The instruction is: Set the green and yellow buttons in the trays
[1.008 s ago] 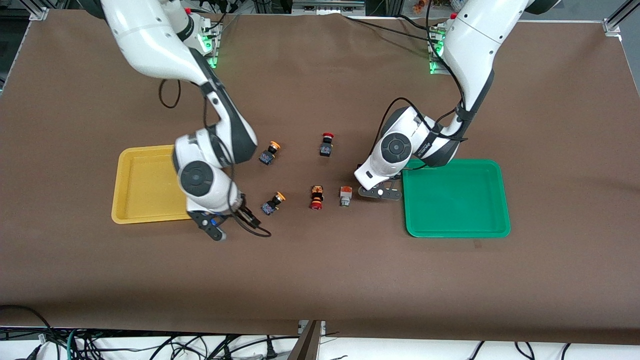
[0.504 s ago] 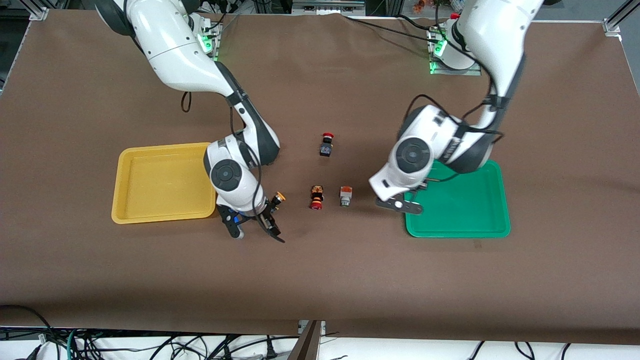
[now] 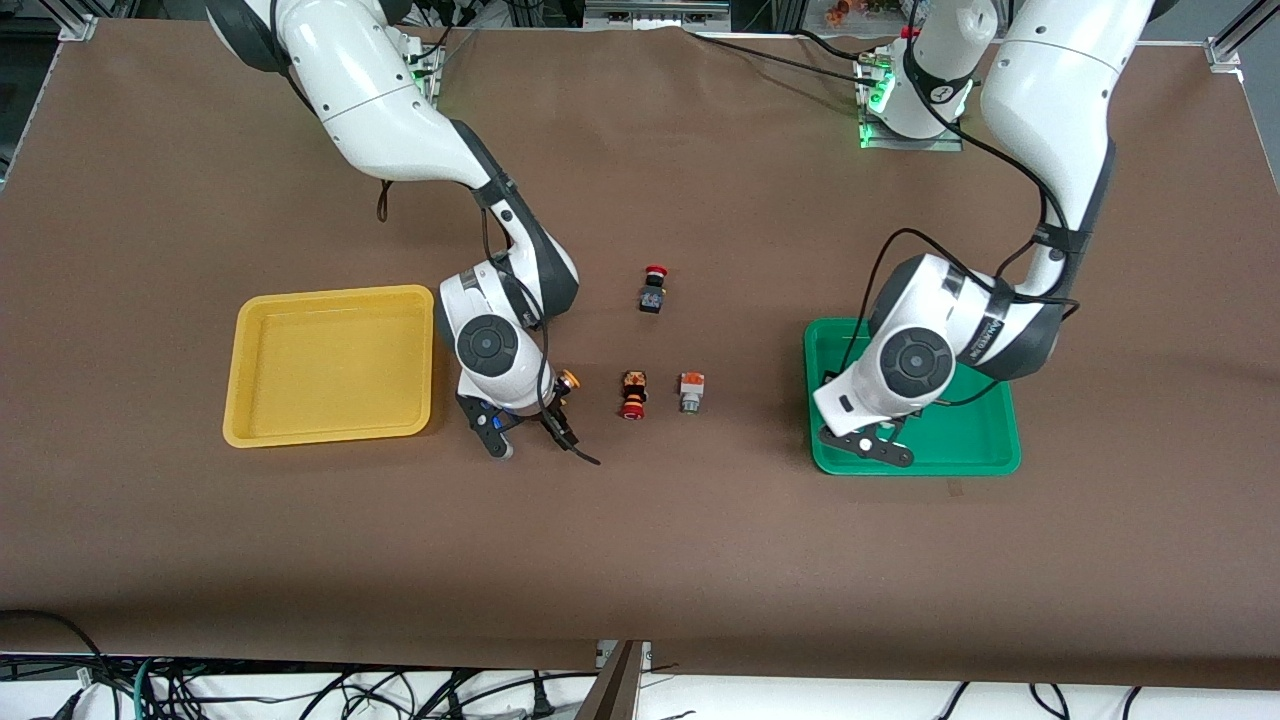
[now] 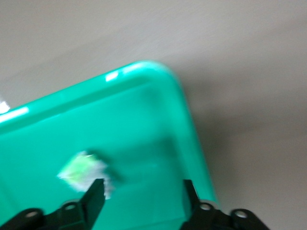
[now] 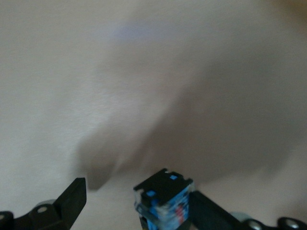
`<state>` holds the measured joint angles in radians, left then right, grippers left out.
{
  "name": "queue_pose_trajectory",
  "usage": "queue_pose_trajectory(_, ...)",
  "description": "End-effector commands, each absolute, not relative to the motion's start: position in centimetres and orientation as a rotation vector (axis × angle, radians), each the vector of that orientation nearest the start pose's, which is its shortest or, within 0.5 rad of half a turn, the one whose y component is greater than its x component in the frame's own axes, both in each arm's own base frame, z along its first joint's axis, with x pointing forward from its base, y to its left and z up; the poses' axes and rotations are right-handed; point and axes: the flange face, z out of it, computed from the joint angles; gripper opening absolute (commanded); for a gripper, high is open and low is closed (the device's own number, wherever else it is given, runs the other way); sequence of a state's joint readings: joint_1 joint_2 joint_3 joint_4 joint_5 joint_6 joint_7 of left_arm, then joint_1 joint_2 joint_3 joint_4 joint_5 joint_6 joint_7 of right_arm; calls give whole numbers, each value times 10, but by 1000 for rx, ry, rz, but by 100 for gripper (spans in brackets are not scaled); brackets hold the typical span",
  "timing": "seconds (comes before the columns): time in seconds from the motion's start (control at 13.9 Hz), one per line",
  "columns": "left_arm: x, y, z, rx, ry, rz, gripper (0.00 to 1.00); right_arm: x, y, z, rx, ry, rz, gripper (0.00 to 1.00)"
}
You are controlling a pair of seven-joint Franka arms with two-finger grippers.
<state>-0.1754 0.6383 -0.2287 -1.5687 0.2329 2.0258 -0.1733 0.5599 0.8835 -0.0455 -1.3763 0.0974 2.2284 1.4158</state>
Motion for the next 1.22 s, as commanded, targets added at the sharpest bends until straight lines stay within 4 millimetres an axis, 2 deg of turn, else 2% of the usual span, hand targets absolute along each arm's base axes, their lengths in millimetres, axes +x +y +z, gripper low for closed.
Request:
queue_pose_trajectory(0.0, 633, -316, 282, -3018, 416, 102, 100, 646, 361, 223, -2854, 1425, 145, 100)
queue_pose_trajectory(0.14, 655, -343, 269, -3065, 377, 49, 100, 645, 364, 220, -2859, 1429, 149, 100)
queue_pose_trajectory(0.22, 659, -361, 257, -3103, 351, 33, 100, 642, 367, 215, -2861, 1439, 155, 100)
queue_pose_trajectory(0.36, 644, -407, 239, -3179, 207, -16, 100, 639, 370, 212, -2864, 1443, 164, 100)
queue_pose_trajectory(0.58, 615, -444, 216, -3163, 233, 4, 100, 622, 373, 188, -2930, 1413, 194, 100)
queue_pose_trajectory(0.65, 612, -448, 208, -3165, 242, 10, 100, 621, 373, 183, -2944, 1406, 183, 89)
queue_pose_trajectory(0.72, 612, -448, 204, -3166, 238, 16, 100, 622, 372, 180, -2939, 1423, 184, 51)
queue_pose_trajectory(0.79, 610, -448, 204, -3165, 241, 18, 100, 624, 368, 179, -2931, 1437, 191, 1)
queue_pose_trajectory(0.94, 595, -445, 189, -3138, 257, 81, 100, 631, 361, 184, -2921, 1449, 163, 0)
queue_pose_trajectory(1.15, 588, -441, 179, -3119, 260, 122, 100, 644, 340, 222, -2954, 1443, 101, 0)
